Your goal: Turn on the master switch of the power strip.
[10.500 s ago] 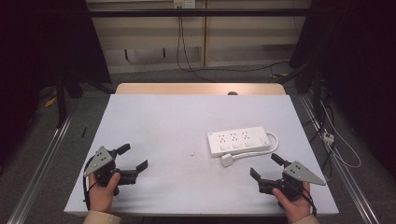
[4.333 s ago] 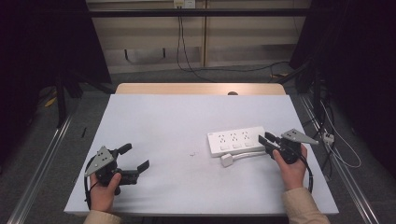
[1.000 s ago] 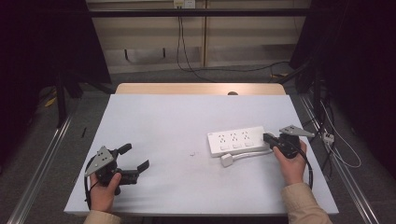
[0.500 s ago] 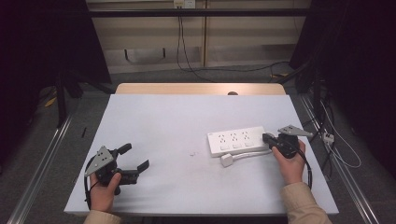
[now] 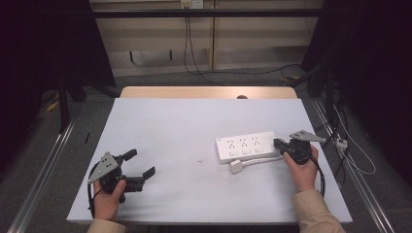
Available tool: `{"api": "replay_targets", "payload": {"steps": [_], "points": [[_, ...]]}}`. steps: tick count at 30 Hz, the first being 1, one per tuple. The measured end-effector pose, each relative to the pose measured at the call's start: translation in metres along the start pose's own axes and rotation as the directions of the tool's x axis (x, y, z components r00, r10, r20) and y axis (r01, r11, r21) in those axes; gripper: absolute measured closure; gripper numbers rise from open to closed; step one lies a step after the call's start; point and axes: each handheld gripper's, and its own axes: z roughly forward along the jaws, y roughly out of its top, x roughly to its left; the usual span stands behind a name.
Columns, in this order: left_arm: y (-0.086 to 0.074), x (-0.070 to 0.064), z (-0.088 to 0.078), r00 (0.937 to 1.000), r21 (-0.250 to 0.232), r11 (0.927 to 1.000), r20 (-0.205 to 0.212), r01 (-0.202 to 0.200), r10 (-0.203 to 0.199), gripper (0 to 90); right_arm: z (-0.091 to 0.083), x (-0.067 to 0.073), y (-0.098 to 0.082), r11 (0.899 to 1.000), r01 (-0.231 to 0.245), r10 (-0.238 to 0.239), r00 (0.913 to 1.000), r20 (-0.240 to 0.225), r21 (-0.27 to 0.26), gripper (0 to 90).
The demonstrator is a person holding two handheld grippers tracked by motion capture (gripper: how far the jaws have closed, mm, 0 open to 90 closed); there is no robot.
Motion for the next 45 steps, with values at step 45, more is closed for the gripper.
{"api": "replay_targets", "payload": {"steps": [45], "points": [[0.0000,0.0000,-0.0006,1.0000,-0.003,1.0000,0.002,-0.003,0.003,3.2,0.0023,0.0019,-0.0009,0.999,0.035,-0.036,0.9993,0.009,0.014,90.0]]}}
